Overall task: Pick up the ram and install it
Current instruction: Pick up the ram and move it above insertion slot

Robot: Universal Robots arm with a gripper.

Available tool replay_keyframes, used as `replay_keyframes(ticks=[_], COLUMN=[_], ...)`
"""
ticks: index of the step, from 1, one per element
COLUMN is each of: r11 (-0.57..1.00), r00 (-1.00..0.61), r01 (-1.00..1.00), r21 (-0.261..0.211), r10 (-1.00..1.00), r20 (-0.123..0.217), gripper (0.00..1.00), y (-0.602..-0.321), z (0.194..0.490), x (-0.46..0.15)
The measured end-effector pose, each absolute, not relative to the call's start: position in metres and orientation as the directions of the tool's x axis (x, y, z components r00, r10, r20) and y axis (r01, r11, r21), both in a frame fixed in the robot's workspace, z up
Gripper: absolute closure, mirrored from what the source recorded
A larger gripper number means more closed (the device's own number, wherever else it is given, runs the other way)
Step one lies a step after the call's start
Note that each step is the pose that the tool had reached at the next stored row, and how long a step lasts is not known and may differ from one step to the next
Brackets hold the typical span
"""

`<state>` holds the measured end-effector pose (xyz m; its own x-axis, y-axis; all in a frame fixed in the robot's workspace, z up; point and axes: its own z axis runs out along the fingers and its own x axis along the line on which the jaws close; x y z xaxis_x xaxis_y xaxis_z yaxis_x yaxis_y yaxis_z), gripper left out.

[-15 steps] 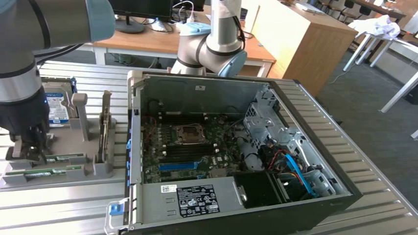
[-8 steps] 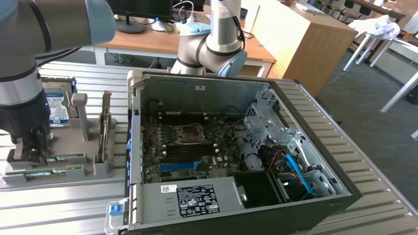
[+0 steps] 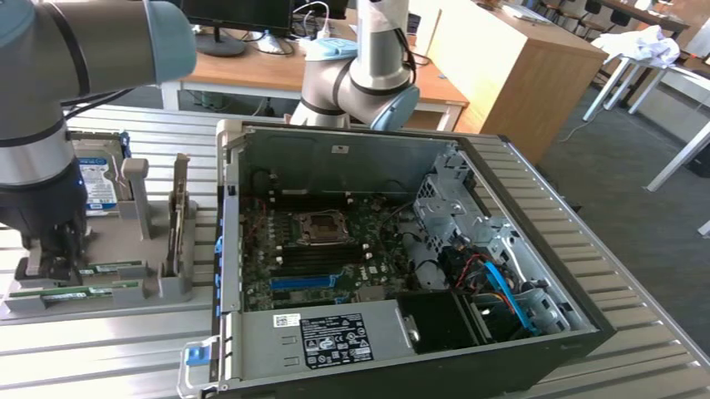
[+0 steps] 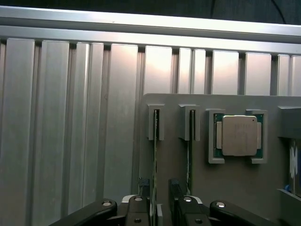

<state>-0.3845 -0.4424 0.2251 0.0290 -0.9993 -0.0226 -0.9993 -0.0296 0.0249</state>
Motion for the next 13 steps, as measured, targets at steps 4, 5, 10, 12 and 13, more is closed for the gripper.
replay_keyframes(ticks=[4, 5, 10, 12, 13], r11=[-0.03, -0.03, -0.03, -0.03, -0.03], r00=[0.029, 0.029, 0.029, 0.029, 0.029], r01=[-0.999, -0.999, -0.999, -0.999, -0.999], r21=[0.025, 0.025, 0.025, 0.025, 0.025], r10=[-0.999, -0.999, -0.999, -0.999, -0.999], r20=[-0.023, -0.023, -0.022, -0.023, -0.023], gripper=[0.7, 0.7, 0.7, 0.7, 0.7], y=[-0.4424, -0.4424, -0.4424, -0.4424, -0.4426], z=[0.2215, 0.2206, 0.219, 0.2189, 0.2188], x=[-0.3845, -0.3845, -0.3845, -0.3845, -0.3844])
